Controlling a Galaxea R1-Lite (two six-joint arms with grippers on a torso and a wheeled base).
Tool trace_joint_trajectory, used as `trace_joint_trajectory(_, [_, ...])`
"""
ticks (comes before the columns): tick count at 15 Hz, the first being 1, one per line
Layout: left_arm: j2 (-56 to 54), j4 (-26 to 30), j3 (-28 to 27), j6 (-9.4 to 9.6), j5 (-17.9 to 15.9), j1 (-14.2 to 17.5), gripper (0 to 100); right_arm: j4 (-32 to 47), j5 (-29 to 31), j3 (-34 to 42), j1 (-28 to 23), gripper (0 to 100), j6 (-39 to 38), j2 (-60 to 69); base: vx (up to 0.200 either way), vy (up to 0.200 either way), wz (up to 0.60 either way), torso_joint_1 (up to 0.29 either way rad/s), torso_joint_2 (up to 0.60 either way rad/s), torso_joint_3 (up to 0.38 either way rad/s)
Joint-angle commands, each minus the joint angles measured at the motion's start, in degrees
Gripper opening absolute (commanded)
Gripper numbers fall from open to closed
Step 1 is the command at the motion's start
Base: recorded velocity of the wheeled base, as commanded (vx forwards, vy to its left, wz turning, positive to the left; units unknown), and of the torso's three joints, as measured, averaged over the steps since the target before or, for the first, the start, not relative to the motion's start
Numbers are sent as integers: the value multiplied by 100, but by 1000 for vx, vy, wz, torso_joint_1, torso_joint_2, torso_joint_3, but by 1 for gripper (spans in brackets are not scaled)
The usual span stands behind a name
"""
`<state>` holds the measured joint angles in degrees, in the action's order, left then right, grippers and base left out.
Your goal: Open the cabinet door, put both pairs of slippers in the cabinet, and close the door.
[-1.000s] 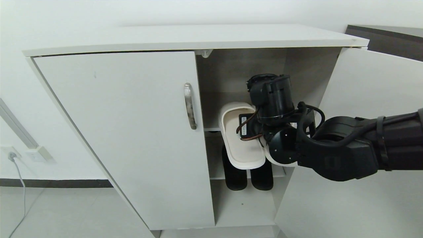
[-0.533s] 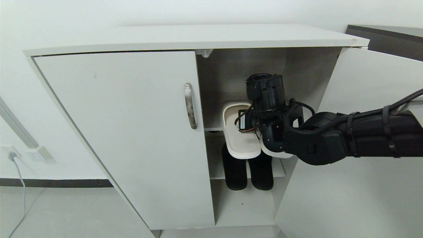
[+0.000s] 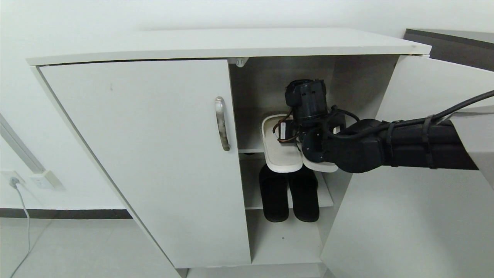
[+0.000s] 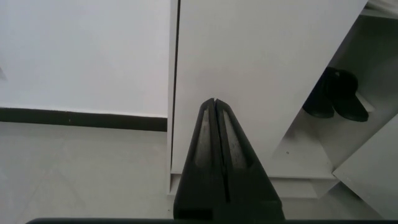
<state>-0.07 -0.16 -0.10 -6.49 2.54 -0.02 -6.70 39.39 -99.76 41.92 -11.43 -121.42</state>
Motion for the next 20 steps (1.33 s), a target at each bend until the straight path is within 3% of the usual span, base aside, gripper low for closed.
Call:
trace_joint_trajectory(1, [7,-2,1,-2,1,2,0,20,-10,-237,-44,0,62,-128,0,0,0,0,0,0])
trace_joint_trajectory(11, [7,-2,1,-11,1,2,0,354,-107,-1099,-185,0,265,-435,0,0,0,0,0,0])
trace_joint_trajectory(20, [7,-2,1,-11,10,2,0,398,-107,-1134,-185,0,238,-541,0,0,0,0,0,0])
